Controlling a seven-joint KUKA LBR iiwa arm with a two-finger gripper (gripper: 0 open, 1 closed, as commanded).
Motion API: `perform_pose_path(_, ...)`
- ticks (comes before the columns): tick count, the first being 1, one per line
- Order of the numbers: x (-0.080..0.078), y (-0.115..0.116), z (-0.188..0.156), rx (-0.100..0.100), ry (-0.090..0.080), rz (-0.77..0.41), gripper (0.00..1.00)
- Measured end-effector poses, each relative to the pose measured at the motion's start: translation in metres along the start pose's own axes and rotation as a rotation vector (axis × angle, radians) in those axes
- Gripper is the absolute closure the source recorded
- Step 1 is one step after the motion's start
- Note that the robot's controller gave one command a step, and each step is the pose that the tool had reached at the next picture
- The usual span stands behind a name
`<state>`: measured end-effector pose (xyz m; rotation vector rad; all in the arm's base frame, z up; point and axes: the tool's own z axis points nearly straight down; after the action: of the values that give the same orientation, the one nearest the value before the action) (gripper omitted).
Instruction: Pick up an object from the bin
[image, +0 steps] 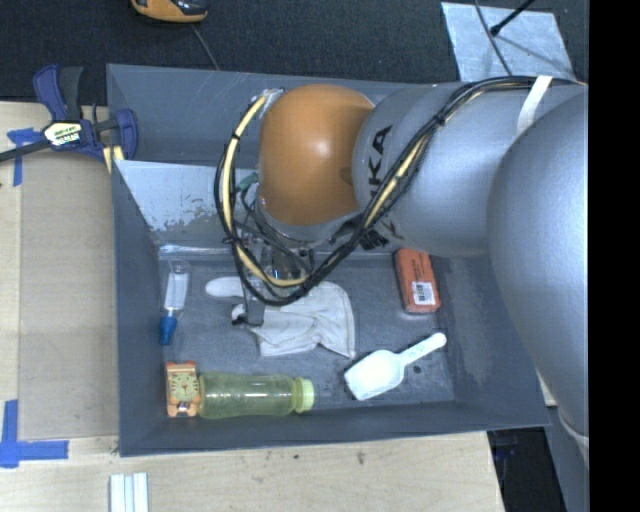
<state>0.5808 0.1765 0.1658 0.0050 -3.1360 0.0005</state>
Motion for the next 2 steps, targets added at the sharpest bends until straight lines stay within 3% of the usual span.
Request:
perform_pose_path(1, -0.002, -0.001, -0.005, -0.002, -0.008, 0.003, 0.00)
perform_pose_path(2, -0.014, -0.040, 0.060, -0.002, -0.014, -0.057, 0.00)
